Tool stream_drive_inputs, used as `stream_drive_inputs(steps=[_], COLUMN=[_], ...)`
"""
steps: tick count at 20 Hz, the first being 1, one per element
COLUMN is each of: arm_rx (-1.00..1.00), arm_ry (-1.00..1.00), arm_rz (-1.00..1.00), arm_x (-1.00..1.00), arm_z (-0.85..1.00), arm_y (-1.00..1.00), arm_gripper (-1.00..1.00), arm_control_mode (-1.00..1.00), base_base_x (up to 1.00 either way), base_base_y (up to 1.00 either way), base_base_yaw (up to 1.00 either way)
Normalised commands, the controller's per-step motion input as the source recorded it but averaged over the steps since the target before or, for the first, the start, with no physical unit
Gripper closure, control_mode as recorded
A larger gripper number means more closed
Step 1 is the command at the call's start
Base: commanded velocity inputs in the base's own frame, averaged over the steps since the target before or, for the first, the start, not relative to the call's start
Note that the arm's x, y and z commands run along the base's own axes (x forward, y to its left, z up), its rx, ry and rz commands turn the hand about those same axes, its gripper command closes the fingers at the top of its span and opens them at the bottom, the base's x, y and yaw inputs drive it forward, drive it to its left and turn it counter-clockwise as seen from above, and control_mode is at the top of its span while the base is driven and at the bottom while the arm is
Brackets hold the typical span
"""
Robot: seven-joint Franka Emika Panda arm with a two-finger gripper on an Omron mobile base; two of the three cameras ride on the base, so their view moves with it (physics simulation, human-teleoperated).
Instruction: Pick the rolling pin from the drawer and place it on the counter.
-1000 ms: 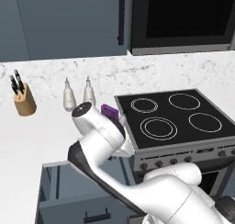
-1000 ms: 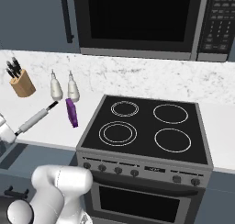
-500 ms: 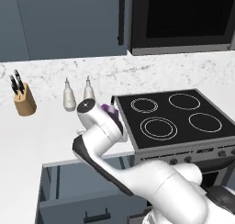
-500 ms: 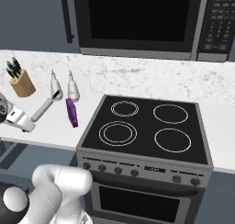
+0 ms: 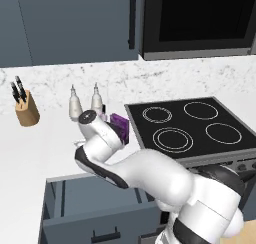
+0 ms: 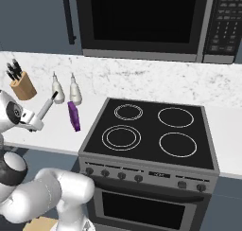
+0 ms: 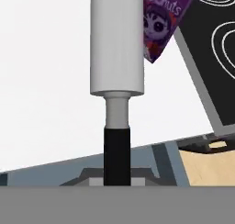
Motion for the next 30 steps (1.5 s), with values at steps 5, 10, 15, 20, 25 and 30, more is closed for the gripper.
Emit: stream_drive_inputs(steps=[5,10,15,20,25,30], arm_rx=[0.00,0.01,0.00,0.00,0.00,0.00], arm_ry=[0.00,0.07,0.13,0.03,0.00,0.00], arm_rz=[0.10,0.03,0.00,0.00,0.00,0.00], arm_x=[0.78,0.43,0.41,0.26,0.03,0.00], arm_z=[-0.34,-0.48,-0.59,-0.19,-0.02,0.00], arm_y=[0.28,0.39,0.56,0.08,0.00,0.00], arm_gripper=[1.00,1.00,1.00,1.00,-1.00,-1.00], arm_control_mode=[-1.00,-1.00,-1.00,-1.00,-1.00,-1.00], base_base_x=[0.00,0.00,0.00,0.00,0.00,0.00], base_base_y=[0.00,0.00,0.00,0.00,0.00,0.00], base_base_yaw=[0.00,0.00,0.00,0.00,0.00,0.00])
